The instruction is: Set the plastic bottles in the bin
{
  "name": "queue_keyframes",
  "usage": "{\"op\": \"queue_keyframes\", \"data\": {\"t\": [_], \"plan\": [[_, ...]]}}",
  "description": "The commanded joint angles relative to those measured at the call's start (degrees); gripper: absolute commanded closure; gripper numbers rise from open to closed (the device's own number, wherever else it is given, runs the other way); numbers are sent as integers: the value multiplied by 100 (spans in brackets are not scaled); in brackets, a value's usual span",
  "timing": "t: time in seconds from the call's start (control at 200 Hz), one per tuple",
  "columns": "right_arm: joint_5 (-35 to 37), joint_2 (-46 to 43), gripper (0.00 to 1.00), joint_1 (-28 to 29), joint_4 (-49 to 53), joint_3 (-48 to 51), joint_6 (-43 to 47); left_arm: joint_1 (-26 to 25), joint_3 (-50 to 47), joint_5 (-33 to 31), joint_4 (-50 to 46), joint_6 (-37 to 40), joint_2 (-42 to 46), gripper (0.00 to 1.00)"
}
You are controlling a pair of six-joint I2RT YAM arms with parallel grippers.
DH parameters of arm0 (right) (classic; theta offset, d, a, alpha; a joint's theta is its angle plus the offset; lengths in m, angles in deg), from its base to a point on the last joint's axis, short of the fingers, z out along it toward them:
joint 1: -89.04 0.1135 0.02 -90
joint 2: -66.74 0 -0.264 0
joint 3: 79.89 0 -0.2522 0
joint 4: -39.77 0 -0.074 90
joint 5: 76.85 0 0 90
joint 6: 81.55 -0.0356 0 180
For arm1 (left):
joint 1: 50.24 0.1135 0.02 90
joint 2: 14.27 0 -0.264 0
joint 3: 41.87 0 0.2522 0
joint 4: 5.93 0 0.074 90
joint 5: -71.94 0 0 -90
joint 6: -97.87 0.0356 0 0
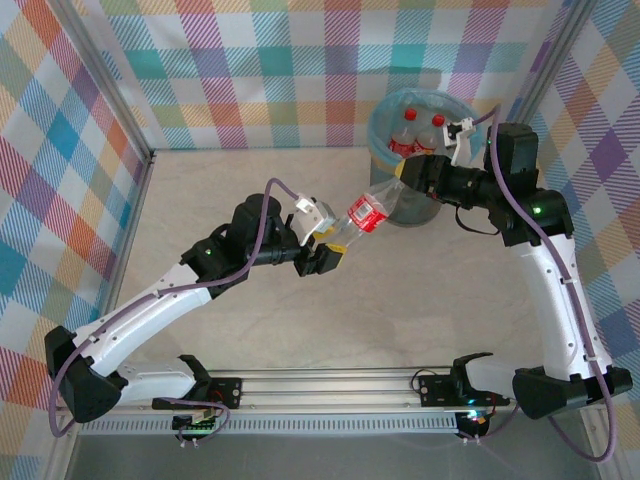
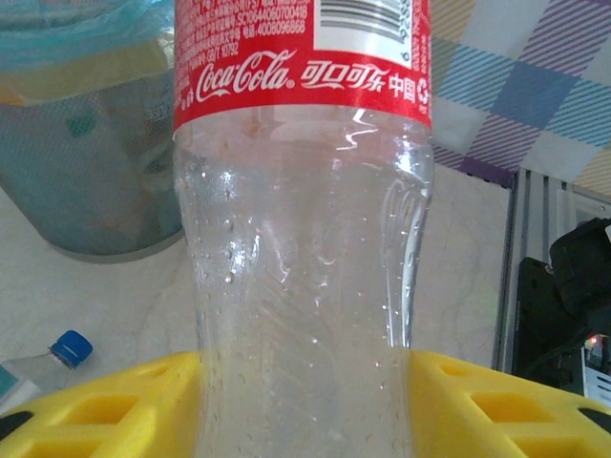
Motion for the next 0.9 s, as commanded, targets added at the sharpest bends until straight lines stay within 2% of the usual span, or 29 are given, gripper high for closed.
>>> {"op": "queue_keyframes", "data": {"t": [0.0, 0.11, 0.19, 0.425, 0.545, 0.61, 0.73, 0.775, 0.895], "plan": [[-134, 57, 64, 46, -35, -53, 110, -42, 286, -96, 63, -27, -17, 43], [-181, 72, 54, 45, -70, -40, 87, -43, 379, 3, 126, -7, -86, 43], [-198, 107, 54, 46, -50, -53, 83, -43, 444, 89, 150, 21, -148, 43], [-214, 126, 62, 46, -108, -20, 106, -37, 552, 132, 169, 61, -288, 43], [-235, 128, 76, 46, -214, -37, 70, -41, 602, 86, 165, 104, -318, 42], [-147, 87, 82, 46, -333, -70, 44, -44, 642, -51, 140, 102, -310, 35], [397, 112, 95, 46, -274, -539, 234, -36, 634, -642, 242, 9, -178, 11], [724, 180, 100, 41, -173, -867, 383, -33, 590, -788, 329, 14, -96, 7], [1652, 452, 100, 45, -2, -1906, 832, -26, 440, -1080, 566, -33, 222, 0]]}}
